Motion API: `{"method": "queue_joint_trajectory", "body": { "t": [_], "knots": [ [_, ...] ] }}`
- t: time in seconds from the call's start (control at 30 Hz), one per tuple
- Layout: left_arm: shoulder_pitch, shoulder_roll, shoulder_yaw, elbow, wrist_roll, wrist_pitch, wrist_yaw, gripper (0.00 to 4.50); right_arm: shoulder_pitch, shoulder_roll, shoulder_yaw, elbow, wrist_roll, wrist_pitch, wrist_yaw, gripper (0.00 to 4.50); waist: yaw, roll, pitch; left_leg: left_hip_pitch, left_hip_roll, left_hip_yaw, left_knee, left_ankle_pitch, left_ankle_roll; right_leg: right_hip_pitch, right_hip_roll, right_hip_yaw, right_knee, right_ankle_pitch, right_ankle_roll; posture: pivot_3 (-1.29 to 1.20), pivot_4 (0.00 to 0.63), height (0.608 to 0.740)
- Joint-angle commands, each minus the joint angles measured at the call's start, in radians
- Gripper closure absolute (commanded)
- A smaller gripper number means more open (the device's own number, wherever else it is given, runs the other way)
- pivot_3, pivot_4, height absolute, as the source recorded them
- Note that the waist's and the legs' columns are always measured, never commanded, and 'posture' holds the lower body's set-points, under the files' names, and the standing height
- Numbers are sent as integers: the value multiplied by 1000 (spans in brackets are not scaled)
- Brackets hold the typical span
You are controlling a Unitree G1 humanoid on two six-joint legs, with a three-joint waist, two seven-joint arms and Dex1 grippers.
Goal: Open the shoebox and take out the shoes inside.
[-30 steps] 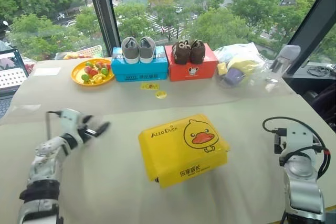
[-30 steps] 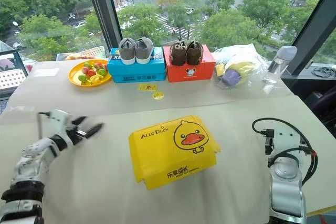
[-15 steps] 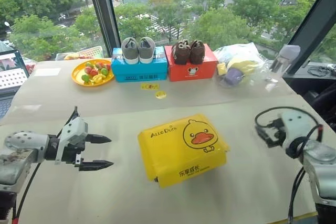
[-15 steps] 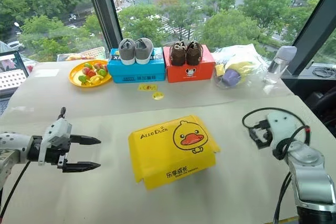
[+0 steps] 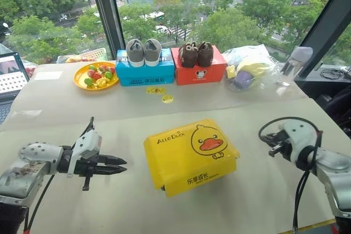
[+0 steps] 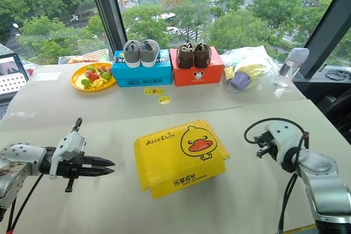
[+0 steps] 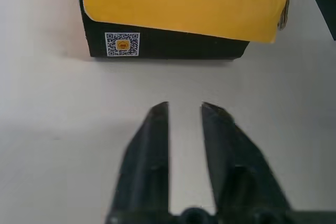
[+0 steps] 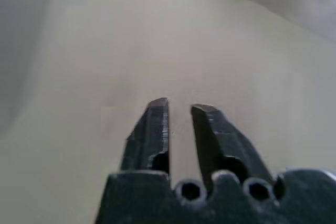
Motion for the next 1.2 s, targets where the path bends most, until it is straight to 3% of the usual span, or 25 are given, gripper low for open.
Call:
{"method": "queue_joint_trajectory", "body": {
  "t": [0.03, 0.27, 0.5, 0.8, 1.2],
  "knots": [
    [2, -3, -10, -24, -3, -28, -17, 4469, -44, -3, 74, -70, 17, -25, 32, 4469, 0, 0, 0, 0, 0, 0, 0, 0, 0, 0, 0, 0, 0, 0, 1, 0, 150, 731],
    [-26, -35, -78, -52, 25, -38, 4, 4469, -89, -21, 229, -50, -15, -37, 78, 4469, 10, 0, 0, -2, -1, 0, 0, 0, 0, 0, -1, -1, -1, 2, -3, 0, 150, 731],
    [-109, -143, -213, -46, 101, -58, 56, 4469, -127, -34, 333, -38, -52, -69, 116, 4469, 17, 0, 0, -5, -2, 0, 6, -1, 3, 0, -1, -1, -1, 2, -2, 0, 150, 731],
    [-293, -163, -248, 215, 192, -166, 28, 4469, -206, -5, 414, -122, -23, -4, 162, 4469, 7, -1, 0, -5, -1, -1, 8, -1, 2, -1, 1, -2, 2, 2, -2, 0, 150, 731],
    [-458, -219, -257, 443, 273, -288, 0, 4469, -401, 143, 537, 100, -109, -27, 129, 4469, 4, -1, 0, -11, -1, -1, 16, -2, 4, -2, 1, -3, 1, 5, -2, 0, 150, 731]
  ]
}}
